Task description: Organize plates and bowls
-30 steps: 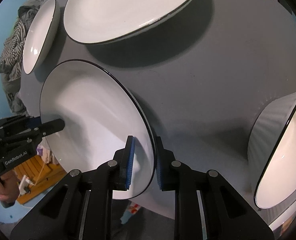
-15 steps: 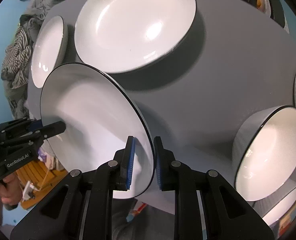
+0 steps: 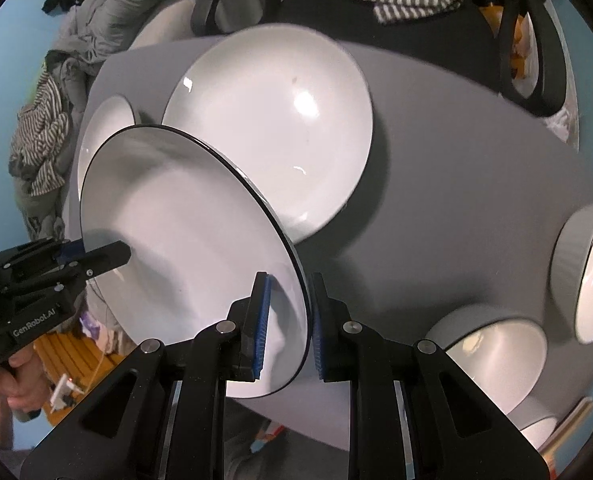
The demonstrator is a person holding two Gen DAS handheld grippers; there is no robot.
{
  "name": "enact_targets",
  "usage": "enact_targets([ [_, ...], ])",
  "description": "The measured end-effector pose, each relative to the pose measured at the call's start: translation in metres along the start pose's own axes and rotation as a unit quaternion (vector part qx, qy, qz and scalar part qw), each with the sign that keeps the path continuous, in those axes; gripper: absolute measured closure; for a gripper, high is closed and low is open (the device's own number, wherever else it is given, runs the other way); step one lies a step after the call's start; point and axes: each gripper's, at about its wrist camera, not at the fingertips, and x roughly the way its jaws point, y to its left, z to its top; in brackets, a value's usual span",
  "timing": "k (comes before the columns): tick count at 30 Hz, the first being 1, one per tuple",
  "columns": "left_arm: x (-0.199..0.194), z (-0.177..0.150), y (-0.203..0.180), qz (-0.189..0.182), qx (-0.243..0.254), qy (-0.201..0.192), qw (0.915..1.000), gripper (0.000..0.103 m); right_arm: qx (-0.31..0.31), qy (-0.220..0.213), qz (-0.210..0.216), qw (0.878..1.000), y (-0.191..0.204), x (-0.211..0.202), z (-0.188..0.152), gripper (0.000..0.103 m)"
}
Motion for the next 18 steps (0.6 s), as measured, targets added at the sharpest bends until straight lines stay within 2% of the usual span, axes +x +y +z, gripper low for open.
enact_targets([
  [8,0.007,0.033,-0.004,0.012,-0.006,-0.006,0.9999,0.082,-0.005,-0.002,-0.012,1.000,0.005,-0.005,0.032,0.084],
  [18,0.018,0.053,0.001,0.024,-0.016,-0.001,0.9996,0.082,-0.010,0.010,-0.015,1.000,0.001,0.001,0.074,0.084],
])
